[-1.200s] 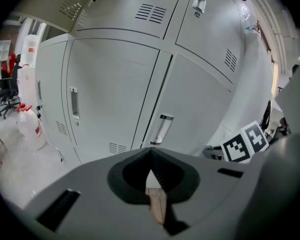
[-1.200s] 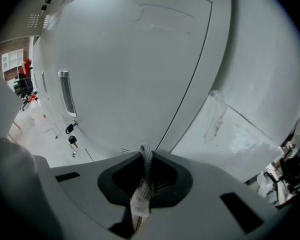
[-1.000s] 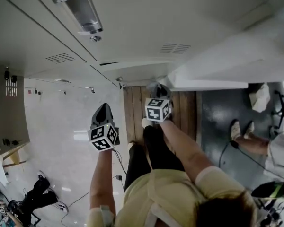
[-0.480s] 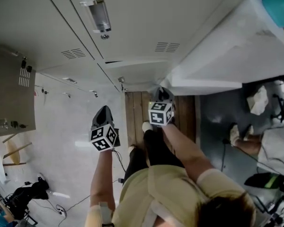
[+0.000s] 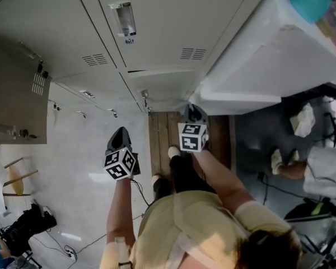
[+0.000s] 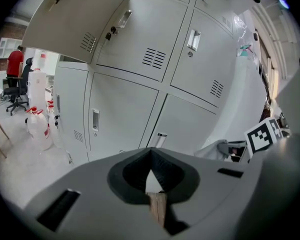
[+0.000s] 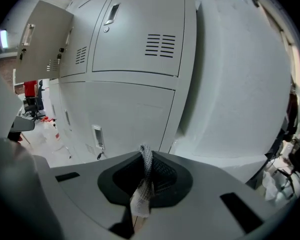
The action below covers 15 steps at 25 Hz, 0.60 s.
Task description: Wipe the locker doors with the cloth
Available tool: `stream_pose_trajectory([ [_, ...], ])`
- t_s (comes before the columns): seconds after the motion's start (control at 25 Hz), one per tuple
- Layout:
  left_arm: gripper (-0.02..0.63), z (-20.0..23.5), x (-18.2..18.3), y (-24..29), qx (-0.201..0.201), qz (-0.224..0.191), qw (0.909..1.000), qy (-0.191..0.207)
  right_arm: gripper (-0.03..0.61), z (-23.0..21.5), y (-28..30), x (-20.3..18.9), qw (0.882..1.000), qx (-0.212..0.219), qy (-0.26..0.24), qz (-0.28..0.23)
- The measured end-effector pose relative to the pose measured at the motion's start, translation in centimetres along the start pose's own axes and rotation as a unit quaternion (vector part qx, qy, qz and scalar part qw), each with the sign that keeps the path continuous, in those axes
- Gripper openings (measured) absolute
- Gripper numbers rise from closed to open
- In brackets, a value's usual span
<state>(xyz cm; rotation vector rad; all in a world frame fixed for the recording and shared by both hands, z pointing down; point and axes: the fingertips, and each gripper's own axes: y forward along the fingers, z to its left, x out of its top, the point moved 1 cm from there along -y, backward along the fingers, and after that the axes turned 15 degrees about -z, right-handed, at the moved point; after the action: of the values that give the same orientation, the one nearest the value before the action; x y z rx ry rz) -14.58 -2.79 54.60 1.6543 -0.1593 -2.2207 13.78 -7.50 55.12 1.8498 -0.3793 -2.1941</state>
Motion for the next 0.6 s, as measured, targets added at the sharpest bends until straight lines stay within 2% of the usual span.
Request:
stream_pose_trajectory([
  [0.36,-0.014,0.7,1.9,-3.0,0.011,-0.02,0.9997,-0.007,0.018,1.1,-3.6,3.6,0.999,0.02,0.025,-0.045],
  [0.6,-0.014,0.3,3.3,-4.4,-0.005,-0.035,0.9992,-0.02,0.018,1.9,-5.7,5.4,0.996,0.034,0.047,-0.068],
])
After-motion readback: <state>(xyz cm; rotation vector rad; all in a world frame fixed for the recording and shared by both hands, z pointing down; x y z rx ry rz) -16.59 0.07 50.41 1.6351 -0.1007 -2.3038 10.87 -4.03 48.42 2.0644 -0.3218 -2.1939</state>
